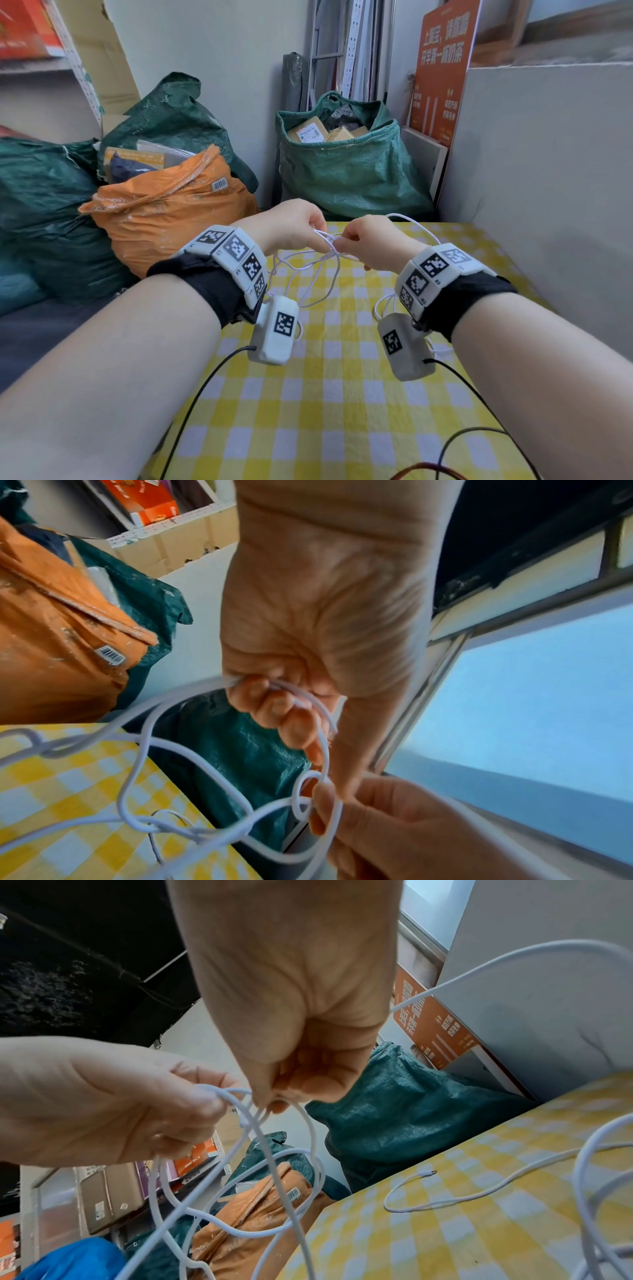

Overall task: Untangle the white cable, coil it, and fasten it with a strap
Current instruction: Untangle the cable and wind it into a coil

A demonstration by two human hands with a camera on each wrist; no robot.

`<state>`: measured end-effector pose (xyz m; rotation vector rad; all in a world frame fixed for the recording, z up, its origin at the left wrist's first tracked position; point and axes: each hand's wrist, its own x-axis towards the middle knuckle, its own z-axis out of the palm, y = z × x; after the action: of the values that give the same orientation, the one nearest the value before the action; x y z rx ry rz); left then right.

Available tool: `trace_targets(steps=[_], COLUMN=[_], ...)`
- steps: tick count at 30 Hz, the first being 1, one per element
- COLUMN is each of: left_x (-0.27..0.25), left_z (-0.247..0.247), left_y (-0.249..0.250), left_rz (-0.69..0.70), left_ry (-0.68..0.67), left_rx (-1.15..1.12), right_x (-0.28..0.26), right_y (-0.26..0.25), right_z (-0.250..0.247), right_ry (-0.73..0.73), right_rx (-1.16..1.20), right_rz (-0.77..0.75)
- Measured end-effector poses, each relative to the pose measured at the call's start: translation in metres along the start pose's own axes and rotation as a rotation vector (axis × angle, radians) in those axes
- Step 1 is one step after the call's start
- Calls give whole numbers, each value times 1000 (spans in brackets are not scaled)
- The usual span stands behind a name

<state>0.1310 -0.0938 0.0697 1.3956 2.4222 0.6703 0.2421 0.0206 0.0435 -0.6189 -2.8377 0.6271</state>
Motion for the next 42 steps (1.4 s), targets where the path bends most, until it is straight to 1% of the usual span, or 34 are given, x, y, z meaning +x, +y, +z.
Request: trace_targets(steps=[2,3,5,7,9,12,16,21,23,24,26,28,32,33,35,37,40,42], left_x=[-4,-5,-5,-5,-7,-8,-2,5,5,4,3,4,8,9,9,10,12,14], left_z=[-4,-5,-6,-4,-4,-6,-7,-8,-8,-8,-9,-7,5,7,11,13,15,14], left_y=[0,0,-4,-7,-6,-5,-11,-23,-22,-19,-12,-7,-6,-7,-6,-4,-3,-2], left_rz=[-17,-29,-51,-61,-71,-118,-108,-98,-106,-102,-76,-27,23,43,78,79,62,70], left_ry=[-86,-117,-126,-132,-175,-203,-146,3,19,15,6,34,119,112,43,-7,75,115], left_rx=[-149,-218,-285,-276,-244,-147,38,278,356,361,266,121,-298,-384,-487,-470,-336,-247], right_x=[1,2,2,2,2,1,0,1,0,-1,-2,-1,0,-1,-2,-3,-3,-2], right_y=[0,1,3,1,-2,-6,-4,2,2,0,-3,-5,-9,-10,-10,-10,-11,-11], right_z=[2,3,5,5,3,0,1,-1,-1,-1,-1,-1,0,0,-2,-4,-6,-7], right_ry=[64,85,109,121,109,81,93,202,206,195,175,176,155,139,110,97,125,216], right_rx=[22,80,247,425,594,711,679,585,535,523,512,512,516,535,552,533,539,522], right_rz=[24,40,60,81,105,105,102,103,65,45,9,-18,-39,-46,-66,-93,-115,-100])
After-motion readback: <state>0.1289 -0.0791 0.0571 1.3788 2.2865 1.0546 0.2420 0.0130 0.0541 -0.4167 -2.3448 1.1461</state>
